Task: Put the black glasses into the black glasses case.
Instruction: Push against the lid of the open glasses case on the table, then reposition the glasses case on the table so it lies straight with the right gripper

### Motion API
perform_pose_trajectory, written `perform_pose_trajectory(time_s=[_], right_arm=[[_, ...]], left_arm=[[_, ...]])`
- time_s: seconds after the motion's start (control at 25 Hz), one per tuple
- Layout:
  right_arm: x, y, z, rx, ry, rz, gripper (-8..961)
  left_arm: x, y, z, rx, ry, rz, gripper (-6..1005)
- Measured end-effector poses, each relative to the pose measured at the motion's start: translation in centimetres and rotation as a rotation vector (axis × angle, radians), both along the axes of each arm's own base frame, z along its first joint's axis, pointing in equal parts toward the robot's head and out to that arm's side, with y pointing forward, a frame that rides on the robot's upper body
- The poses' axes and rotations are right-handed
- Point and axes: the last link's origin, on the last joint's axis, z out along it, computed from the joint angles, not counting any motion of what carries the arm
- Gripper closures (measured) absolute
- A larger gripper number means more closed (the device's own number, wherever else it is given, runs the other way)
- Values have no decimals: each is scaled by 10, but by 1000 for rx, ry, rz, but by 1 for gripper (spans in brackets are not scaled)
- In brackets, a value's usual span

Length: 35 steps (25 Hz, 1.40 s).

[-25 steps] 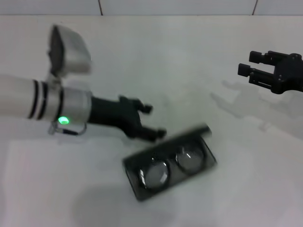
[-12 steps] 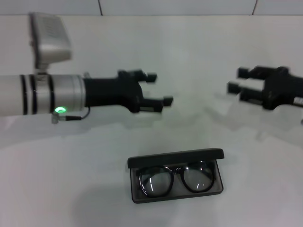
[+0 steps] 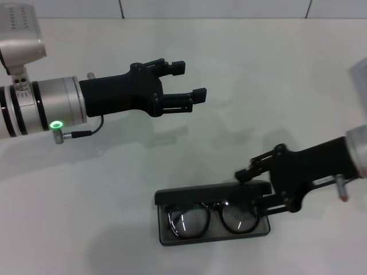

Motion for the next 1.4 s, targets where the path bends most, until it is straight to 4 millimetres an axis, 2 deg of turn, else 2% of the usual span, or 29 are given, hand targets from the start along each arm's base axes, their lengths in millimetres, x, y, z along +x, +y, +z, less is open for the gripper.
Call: perform_pose_trajectory(time_s=[0.24, 0.48, 0.84, 1.16, 1.4], right_arm=[[-21, 0, -20, 28, -176, 128, 448], [-29, 2, -33, 74, -232, 175, 464], [-32, 2, -30, 139, -207, 194, 523], [-36, 5, -23, 196, -187, 191, 676], [-36, 12, -17, 268, -180, 199, 747]], left_arm=[[1, -1, -3, -3, -2, -5, 114], [0, -3, -3, -2, -5, -1, 114], [-2, -3, -2, 9, 2, -12, 114], [-1, -2, 0, 18, 4, -20, 114], [-4, 4, 16, 104, -78, 24, 114]])
